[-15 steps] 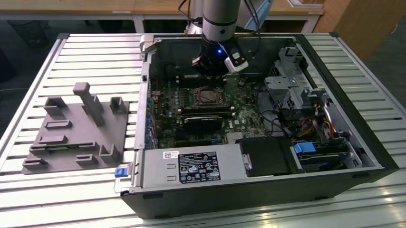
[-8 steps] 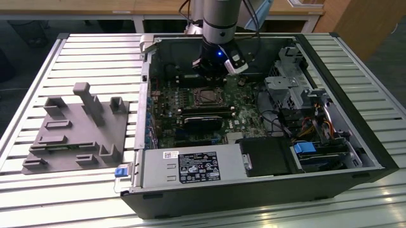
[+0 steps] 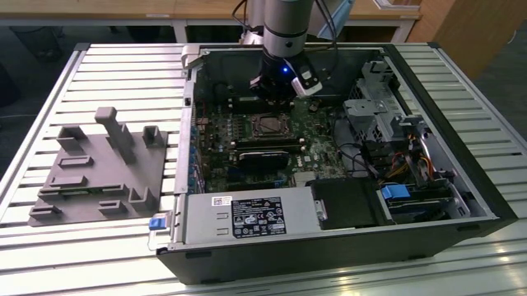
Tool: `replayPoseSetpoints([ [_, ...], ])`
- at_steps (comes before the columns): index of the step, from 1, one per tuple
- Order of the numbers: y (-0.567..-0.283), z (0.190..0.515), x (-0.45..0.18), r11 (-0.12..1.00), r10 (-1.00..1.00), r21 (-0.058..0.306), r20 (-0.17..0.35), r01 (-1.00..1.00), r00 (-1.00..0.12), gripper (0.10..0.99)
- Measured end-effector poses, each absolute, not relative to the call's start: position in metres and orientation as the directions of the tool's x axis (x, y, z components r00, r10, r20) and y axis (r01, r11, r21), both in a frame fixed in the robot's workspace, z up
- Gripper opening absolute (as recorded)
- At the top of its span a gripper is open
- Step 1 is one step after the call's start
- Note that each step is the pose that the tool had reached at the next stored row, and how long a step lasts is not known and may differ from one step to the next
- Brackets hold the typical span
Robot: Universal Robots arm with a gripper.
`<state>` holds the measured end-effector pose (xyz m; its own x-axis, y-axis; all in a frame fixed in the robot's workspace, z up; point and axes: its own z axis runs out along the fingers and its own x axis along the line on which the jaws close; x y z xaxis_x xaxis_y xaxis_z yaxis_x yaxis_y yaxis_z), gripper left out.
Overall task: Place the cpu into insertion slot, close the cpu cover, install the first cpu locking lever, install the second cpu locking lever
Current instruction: 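Install the first cpu locking lever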
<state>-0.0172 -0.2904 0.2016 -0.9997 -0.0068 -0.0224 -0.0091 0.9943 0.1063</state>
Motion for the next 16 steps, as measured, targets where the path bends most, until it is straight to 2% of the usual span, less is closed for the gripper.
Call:
replayPoseSetpoints([
  [16, -0.2899, 0.2009, -0.0172, 0.996, -0.007, 0.087, -0.022, -0.009, -1.000, 0.106],
])
